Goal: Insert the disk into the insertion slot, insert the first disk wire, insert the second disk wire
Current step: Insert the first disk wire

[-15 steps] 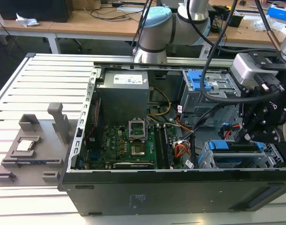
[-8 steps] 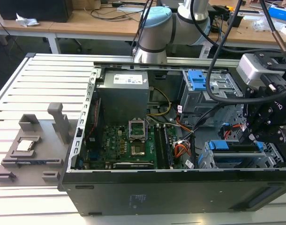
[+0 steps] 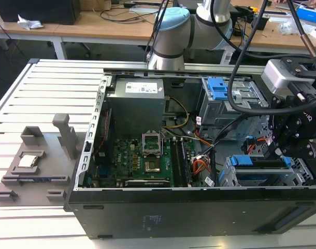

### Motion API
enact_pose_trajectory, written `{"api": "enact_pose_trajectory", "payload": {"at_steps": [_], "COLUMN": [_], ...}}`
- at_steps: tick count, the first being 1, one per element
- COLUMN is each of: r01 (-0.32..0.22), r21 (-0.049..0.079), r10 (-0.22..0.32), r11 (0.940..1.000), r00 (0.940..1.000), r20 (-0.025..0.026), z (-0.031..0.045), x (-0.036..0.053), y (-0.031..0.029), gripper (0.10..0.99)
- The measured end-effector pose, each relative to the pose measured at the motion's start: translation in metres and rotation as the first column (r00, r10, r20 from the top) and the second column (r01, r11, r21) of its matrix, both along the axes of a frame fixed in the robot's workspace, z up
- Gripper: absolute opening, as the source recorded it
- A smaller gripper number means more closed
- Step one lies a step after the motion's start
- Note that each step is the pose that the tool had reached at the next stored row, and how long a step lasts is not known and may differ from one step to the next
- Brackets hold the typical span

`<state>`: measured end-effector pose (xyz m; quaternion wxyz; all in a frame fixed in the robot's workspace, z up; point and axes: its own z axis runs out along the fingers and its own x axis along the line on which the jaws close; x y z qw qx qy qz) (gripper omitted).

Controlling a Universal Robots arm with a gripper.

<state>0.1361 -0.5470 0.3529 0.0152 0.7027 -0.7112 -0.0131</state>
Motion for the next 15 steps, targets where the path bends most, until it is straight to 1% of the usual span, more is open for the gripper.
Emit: {"api": "enact_pose_trajectory", "payload": {"at_steps": [2, 4, 5, 6, 8, 11, 14, 15], "r01": [0.0, 0.0, 0.0, 0.0, 0.0, -0.001, -0.004, -0.007], "r21": [0.0, 0.0, 0.0, 0.0, 0.0, -0.001, -0.001, -0.001], "r10": [0.0, 0.0, 0.0, 0.0, 0.0, 0.001, 0.004, 0.007], "r11": [1.0, 1.0, 1.0, 1.0, 1.0, 1.0, 1.0, 1.0], "r00": [1.0, 1.0, 1.0, 1.0, 1.0, 1.0, 1.0, 1.0], "r20": [0.0, 0.0, 0.0, 0.0, 0.0, -0.0002, -0.0005, -0.0006], "z": [0.0, 0.0, 0.0, 0.0, 0.0, 0.0, 0.0001, 0.0001], "x": [0.0, 0.0, 0.0, 0.0001, 0.0001, 0.0023, 0.0064, 0.0083], "y": [0.0, 0.0, 0.0, 0.0, 0.0, 0.0024, 0.0064, 0.0098], "gripper": [0.114, 0.235, 0.235, 0.302, 0.302, 0.302, 0.302, 0.302]}}
